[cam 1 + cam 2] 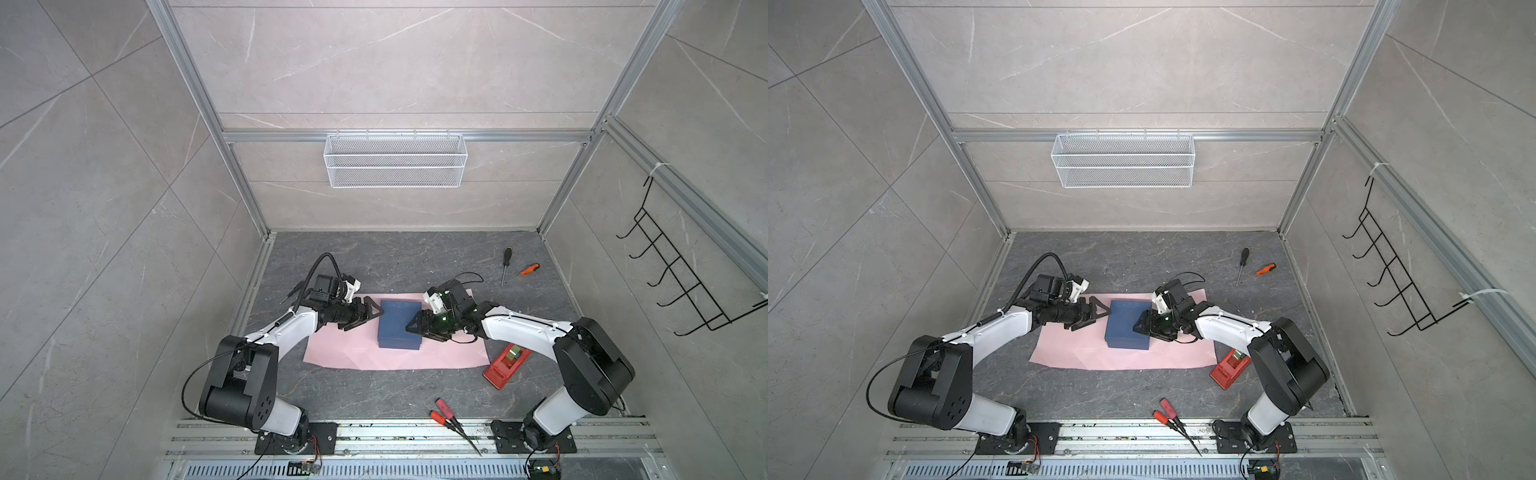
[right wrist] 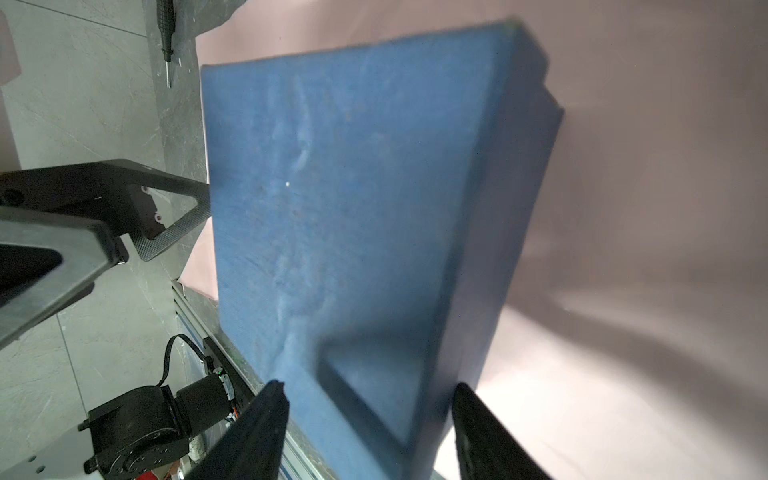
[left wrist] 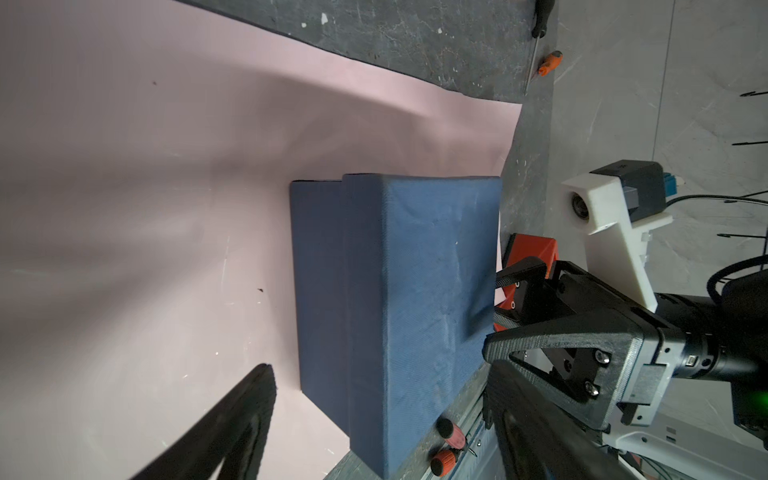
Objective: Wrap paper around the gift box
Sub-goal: 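Lift the blue box with both grippers and carry it onto the pink paper, then lower the blue box onto the paper's center with both grippers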
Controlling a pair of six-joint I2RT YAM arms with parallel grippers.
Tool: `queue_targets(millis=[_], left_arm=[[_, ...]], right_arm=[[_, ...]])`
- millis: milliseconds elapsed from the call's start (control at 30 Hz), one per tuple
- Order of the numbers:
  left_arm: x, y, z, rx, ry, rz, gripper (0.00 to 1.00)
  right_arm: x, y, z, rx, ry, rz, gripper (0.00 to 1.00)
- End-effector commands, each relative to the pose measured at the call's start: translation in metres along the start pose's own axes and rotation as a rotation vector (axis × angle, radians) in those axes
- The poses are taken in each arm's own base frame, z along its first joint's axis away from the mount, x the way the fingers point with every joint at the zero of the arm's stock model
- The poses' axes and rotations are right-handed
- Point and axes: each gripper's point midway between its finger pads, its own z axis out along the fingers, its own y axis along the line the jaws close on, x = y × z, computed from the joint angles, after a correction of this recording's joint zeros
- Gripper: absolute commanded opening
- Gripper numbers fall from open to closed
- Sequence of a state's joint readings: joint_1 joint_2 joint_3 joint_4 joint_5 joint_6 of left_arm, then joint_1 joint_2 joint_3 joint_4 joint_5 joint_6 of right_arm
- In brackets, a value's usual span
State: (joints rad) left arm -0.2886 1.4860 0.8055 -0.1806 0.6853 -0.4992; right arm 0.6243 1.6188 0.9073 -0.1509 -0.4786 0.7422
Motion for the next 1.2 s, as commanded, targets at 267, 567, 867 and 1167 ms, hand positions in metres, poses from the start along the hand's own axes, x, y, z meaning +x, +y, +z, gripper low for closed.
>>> queue_targets(millis=[267, 567, 867, 1167], left_arm=[[0.002, -0.014, 0.018, 0.051, 0.057, 0.016, 0.74], [0.019, -0.030, 0.007, 0.104, 0.112, 0.025, 0.65], [0.022, -0.023, -0.001, 0.078, 0.105, 0.007, 0.64], [0.030, -0.011, -0.010, 0.055, 0.099, -0.041, 0.63]], right_arm=[[-0.018, 0.001, 0.015, 0.028, 0.028, -0.013, 0.68], [-0.005, 0.021, 0.009, -0.021, 0.085, -0.046, 0.67], [0.000, 0.026, 0.011, -0.021, 0.085, -0.042, 0.67], [-0.003, 0.033, 0.012, -0.009, 0.094, -0.063, 0.66]])
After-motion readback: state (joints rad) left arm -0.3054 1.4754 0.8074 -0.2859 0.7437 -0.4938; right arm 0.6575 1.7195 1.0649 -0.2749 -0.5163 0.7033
